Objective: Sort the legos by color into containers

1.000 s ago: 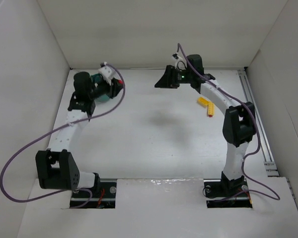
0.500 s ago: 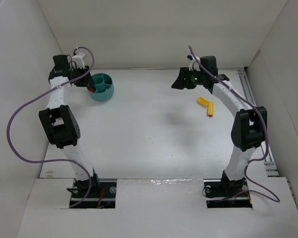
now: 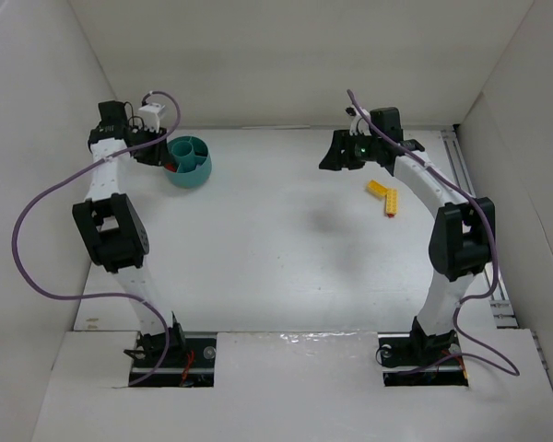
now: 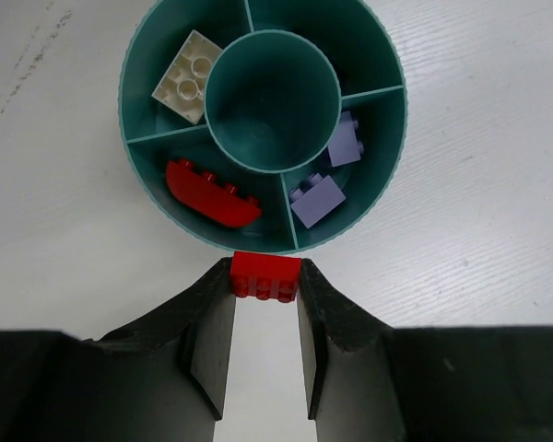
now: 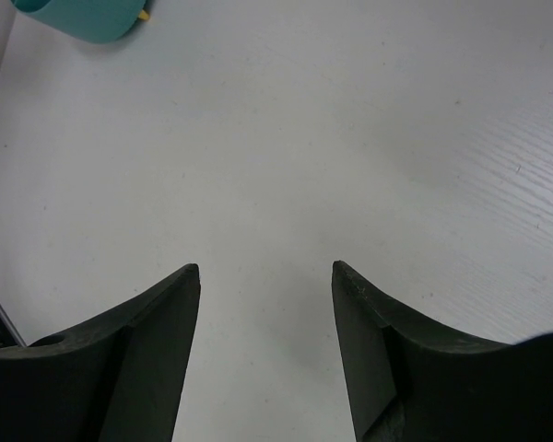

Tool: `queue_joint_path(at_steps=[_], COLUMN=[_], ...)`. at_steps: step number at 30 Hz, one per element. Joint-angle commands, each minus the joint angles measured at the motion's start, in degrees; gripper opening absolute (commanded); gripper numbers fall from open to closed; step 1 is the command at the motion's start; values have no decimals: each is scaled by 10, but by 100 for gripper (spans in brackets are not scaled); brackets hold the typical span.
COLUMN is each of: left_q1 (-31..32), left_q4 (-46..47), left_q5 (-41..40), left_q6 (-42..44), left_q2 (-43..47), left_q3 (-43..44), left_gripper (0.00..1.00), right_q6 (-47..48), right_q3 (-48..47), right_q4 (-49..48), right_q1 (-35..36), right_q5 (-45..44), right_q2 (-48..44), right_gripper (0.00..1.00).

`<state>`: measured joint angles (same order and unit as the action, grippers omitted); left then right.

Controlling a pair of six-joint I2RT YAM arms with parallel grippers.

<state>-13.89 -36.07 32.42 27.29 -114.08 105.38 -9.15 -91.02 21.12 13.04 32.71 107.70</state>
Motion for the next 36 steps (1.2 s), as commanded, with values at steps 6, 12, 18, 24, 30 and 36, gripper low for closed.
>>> queue_joint_path(at_steps=[6, 12, 18, 24, 30, 36], left_q1=[5, 16, 16, 16, 16, -6], left_q4=[7, 7, 7, 14, 25, 42], left_q5=[-28, -28, -33, -46, -51, 19], left_q6=[35, 35, 35, 35, 35, 14], left_q2=[-24, -51, -67, -72, -65, -1], left_q3=[32, 52, 75, 80, 80, 80], left_gripper=[3, 6, 13, 34, 55, 57], right_q6=[12, 12, 12, 18, 30, 58], right_q3=[-25, -25, -25, -25, -25, 3], right_q4=[1, 1, 1, 1, 6, 35], right_q1=[-2, -2, -2, -2, -2, -25], right_q5=[2, 2, -4, -14, -26, -31], right_q2=[-5, -5, -5, -5, -5, -20], right_gripper=[64, 66, 67, 69, 71, 67])
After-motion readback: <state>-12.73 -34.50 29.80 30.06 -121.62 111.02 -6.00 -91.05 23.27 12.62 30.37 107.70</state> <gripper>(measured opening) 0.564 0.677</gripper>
